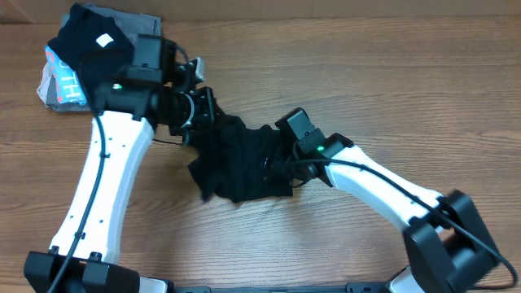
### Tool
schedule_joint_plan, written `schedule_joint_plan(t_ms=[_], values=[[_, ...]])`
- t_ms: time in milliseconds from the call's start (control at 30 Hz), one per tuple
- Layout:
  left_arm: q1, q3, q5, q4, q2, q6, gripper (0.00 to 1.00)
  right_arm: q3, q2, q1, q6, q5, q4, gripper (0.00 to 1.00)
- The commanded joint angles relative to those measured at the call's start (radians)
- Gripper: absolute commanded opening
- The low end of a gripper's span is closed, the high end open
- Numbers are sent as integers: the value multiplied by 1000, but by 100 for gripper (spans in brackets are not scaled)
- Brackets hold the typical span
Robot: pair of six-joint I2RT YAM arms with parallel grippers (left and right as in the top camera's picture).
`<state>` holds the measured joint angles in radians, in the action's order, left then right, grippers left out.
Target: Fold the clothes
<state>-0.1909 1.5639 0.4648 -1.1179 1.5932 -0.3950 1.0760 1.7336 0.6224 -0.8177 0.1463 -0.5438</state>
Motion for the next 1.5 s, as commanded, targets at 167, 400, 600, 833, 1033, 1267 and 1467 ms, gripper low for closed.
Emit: schedule_joint_plan(t_ms=[167, 400, 600, 833, 1033, 1267, 1467], values=[[-92, 11, -121, 52, 32, -74, 17, 3, 58, 0, 5, 54, 23, 63], [68, 11, -159, -18, 36, -48, 36, 3, 55, -1, 6, 5, -7, 63], [225, 8, -148, -148, 38, 87, 44, 3, 55, -18, 2, -20, -11, 64], [148, -37, 0, -180, 38, 294, 40, 5, -39, -23, 3, -16, -51, 64], [47, -172, 5, -99, 70, 282, 19, 5, -174, -21, 8, -23, -103, 64], [-7, -262, 14, -32, 164, 279, 4, 4, -185, -21, 10, -22, -120, 64], [8, -266, -11, 5, 271, 264, 4, 4, -185, -21, 11, -14, -120, 63]])
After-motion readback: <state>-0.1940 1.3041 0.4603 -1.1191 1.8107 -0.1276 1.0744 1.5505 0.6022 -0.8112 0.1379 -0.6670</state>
